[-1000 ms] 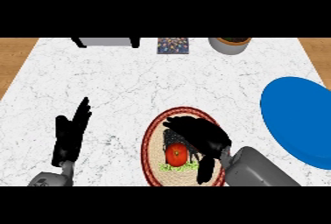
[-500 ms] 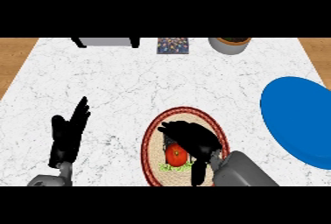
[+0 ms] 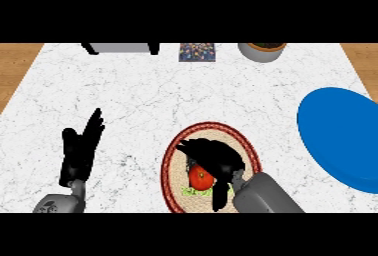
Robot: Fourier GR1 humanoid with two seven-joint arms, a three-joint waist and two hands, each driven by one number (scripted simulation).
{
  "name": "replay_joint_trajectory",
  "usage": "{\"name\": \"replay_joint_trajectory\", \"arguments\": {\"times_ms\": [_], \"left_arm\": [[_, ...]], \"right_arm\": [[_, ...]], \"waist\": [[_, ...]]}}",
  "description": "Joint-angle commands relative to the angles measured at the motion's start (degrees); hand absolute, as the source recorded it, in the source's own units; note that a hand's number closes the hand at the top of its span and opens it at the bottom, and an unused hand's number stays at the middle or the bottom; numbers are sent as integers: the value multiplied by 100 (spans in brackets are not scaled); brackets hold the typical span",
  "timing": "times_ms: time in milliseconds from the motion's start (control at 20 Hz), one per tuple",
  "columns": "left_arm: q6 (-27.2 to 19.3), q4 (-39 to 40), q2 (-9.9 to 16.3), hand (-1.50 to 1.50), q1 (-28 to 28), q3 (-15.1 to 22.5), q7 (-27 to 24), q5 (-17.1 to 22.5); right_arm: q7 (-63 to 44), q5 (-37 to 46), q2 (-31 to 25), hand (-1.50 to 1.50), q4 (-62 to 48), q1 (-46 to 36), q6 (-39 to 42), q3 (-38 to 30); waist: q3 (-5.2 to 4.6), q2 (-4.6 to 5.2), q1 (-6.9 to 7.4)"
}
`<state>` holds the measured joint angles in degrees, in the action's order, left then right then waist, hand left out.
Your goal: Pick the tomato from the placemat and place it in the plate
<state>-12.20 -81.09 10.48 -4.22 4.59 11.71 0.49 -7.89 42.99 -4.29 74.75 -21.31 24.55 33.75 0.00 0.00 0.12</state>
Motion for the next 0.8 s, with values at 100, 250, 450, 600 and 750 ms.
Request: {"name": "replay_joint_trajectory", "arguments": {"times_ms": [100,250,450,600,750], "left_arm": [[238,251,-18,0,-21,-244,-175,-16],[-16,-218,-200,0,180,-68,155,-245],[118,-396,-100,0,197,-168,164,-315],[322,-580,-103,0,386,-151,223,-209],[171,-196,-253,0,-73,-176,352,-324]], "right_arm": [[336,554,267,-150,-403,266,-261,77],[604,840,257,150,-576,159,-382,88],[1264,969,105,150,-664,161,-717,-228],[1604,1131,99,150,-1335,-398,-797,-560],[992,1334,264,150,-467,-94,-841,-460]], "waist": [[-1,2,-8],[0,1,5],[1,-2,1],[1,1,22],[0,-2,-14]]}}
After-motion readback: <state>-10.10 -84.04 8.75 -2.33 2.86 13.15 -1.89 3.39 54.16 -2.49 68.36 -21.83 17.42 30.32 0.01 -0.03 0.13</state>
